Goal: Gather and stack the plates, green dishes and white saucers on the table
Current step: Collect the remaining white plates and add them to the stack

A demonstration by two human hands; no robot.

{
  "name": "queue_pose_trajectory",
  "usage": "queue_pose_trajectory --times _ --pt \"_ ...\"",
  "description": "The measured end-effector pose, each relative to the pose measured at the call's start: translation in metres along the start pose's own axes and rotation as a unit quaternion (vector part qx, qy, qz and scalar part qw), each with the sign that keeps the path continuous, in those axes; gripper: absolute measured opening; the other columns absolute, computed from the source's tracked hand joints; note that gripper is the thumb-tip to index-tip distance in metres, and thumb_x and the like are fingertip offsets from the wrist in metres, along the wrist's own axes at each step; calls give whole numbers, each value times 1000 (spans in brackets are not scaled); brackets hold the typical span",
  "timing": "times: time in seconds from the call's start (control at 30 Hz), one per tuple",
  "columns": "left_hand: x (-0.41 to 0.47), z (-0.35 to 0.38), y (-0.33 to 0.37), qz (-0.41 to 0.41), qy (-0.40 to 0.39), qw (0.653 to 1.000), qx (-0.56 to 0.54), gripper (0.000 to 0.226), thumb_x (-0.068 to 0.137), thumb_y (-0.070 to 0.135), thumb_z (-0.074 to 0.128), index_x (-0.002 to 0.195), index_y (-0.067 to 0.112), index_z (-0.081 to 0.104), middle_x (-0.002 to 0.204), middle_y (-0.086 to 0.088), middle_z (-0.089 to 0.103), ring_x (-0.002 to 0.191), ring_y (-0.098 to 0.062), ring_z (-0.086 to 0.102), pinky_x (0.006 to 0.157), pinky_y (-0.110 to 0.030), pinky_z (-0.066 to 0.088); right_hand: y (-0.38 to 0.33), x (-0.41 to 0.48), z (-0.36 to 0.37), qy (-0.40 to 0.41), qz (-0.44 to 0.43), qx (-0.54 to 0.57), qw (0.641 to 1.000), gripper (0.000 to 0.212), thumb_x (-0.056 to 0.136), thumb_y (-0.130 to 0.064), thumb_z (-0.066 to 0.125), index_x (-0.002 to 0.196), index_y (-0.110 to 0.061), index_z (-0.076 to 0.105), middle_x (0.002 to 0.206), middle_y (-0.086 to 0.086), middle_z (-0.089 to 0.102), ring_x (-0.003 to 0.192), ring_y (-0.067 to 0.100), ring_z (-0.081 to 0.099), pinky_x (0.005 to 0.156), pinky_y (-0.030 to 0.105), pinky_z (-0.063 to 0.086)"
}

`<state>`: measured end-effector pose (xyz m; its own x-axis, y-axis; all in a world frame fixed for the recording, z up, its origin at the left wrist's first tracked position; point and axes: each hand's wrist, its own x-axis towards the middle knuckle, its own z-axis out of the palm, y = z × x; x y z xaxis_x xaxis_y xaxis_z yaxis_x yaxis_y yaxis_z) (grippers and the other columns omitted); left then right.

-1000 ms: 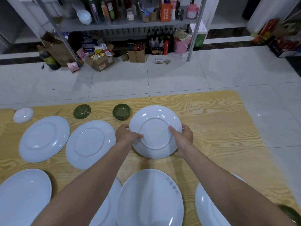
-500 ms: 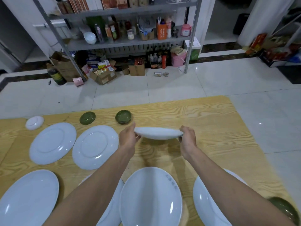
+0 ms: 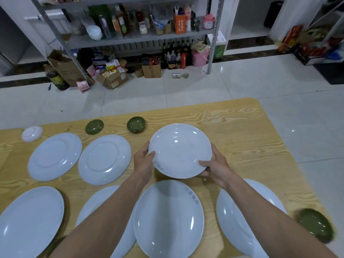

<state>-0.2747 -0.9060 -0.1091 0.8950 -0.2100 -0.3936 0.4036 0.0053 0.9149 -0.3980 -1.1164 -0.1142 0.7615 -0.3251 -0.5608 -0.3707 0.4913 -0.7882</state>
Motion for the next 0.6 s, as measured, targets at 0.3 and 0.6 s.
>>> queue_pose_trajectory --times 0.3,0.6 --pt "-25 0 16 64 -27 988 138 41 95 7 52 112 39 72 112 16 72 104 -8 66 81 -19 48 5 -46 11 81 -76 65 992 82 77 19 61 132 -42 59 117 -2 69 105 30 68 62 42 60" --pt "-94 -49 17 230 -72 789 565 55 102 39 46 153 20 35 162 -4 26 151 -26 17 120 -38 17 29 -127 29 171 -105 135 970 82 78 19 63 143 -30 51 116 4 68 76 25 72 60 43 59"
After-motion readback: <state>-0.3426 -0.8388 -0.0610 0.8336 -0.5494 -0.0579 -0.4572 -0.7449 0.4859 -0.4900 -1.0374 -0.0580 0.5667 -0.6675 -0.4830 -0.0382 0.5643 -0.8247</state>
